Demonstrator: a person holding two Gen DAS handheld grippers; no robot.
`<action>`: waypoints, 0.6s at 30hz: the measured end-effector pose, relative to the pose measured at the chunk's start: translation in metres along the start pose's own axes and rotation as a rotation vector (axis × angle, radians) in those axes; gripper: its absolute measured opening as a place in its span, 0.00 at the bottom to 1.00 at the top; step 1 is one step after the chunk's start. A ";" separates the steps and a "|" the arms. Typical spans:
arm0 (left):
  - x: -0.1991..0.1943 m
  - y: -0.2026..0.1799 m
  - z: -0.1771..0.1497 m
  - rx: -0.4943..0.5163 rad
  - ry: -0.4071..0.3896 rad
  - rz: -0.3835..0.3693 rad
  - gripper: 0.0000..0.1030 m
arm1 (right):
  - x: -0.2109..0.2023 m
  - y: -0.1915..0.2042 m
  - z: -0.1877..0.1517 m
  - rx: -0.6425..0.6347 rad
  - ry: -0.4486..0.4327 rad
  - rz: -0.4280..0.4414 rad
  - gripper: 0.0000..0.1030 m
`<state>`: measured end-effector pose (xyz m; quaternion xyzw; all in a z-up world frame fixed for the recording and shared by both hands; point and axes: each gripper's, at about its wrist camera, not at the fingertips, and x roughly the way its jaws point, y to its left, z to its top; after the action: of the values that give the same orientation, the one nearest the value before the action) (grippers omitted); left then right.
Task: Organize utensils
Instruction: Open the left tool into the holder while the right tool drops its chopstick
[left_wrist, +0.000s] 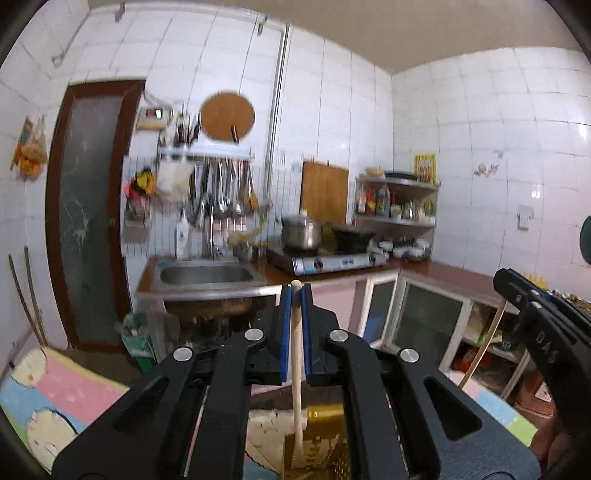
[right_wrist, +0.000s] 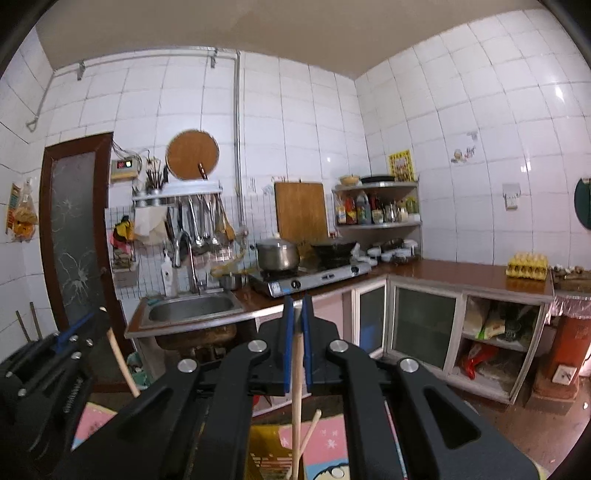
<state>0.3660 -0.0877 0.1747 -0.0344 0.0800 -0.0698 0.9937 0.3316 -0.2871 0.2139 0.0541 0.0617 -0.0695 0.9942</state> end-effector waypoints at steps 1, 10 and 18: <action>0.007 0.002 -0.010 0.000 0.021 0.001 0.04 | 0.005 -0.001 -0.006 -0.003 0.013 -0.001 0.05; 0.031 0.030 -0.060 0.004 0.153 0.009 0.04 | 0.035 -0.012 -0.065 -0.010 0.185 0.027 0.05; -0.006 0.052 -0.045 -0.007 0.144 0.030 0.77 | 0.022 -0.027 -0.061 0.006 0.233 -0.017 0.60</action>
<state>0.3594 -0.0384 0.1275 -0.0315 0.1519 -0.0569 0.9862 0.3427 -0.3092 0.1481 0.0642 0.1769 -0.0715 0.9795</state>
